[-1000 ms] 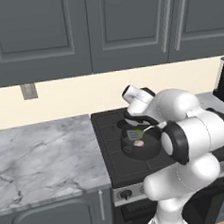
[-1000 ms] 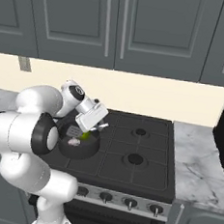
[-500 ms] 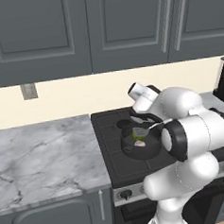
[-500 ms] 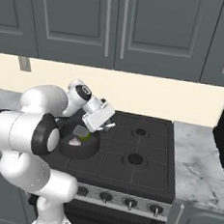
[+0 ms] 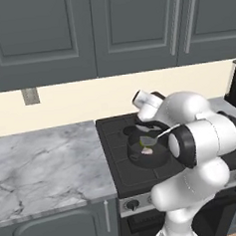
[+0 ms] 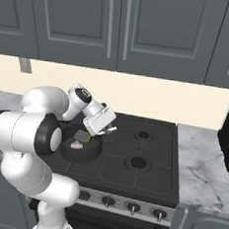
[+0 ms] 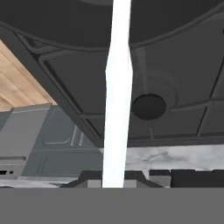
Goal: Put the garlic and lime in the pot. Retrieve the spatula and lightly stir the vegetables in the pot.
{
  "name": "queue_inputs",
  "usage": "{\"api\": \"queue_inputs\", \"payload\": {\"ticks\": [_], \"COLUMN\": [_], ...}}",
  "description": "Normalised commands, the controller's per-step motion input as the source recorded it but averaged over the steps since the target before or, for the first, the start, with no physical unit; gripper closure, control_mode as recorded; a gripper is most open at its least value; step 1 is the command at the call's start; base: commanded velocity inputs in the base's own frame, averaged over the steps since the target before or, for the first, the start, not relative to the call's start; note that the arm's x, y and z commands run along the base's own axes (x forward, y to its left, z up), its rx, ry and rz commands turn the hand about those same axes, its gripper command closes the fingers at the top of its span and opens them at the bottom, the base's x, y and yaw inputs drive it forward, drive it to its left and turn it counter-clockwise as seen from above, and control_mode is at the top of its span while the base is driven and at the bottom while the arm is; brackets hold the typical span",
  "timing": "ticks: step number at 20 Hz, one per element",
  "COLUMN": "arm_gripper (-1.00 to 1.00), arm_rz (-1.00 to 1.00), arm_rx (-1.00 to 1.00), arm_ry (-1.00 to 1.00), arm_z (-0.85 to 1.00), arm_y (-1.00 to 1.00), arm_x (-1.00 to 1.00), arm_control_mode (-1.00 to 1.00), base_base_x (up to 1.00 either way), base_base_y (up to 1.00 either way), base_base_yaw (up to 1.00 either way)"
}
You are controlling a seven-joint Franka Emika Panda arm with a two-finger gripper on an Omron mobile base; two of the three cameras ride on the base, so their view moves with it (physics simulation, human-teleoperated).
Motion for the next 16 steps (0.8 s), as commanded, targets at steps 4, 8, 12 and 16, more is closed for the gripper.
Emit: {"api": "queue_inputs", "payload": {"ticks": [4,8,12,16], "arm_gripper": [1.00,1.00,1.00,1.00], "arm_rz": [0.00,0.00,0.00,0.00], "arm_rx": [-0.11,-0.01,0.00,0.00], "arm_ry": [0.10,0.04,0.05,0.05], "arm_z": [-0.19,0.00,0.00,0.02], "arm_y": [0.00,0.00,0.00,0.01], "arm_x": [0.19,-0.33,-0.19,-0.38], "arm_control_mode": [-1.00,-1.00,-1.00,-1.00], "base_base_x": [0.00,0.00,0.00,0.00], "base_base_y": [0.00,0.00,0.00,0.00], "base_base_yaw": [0.00,0.00,0.00,0.00]}}
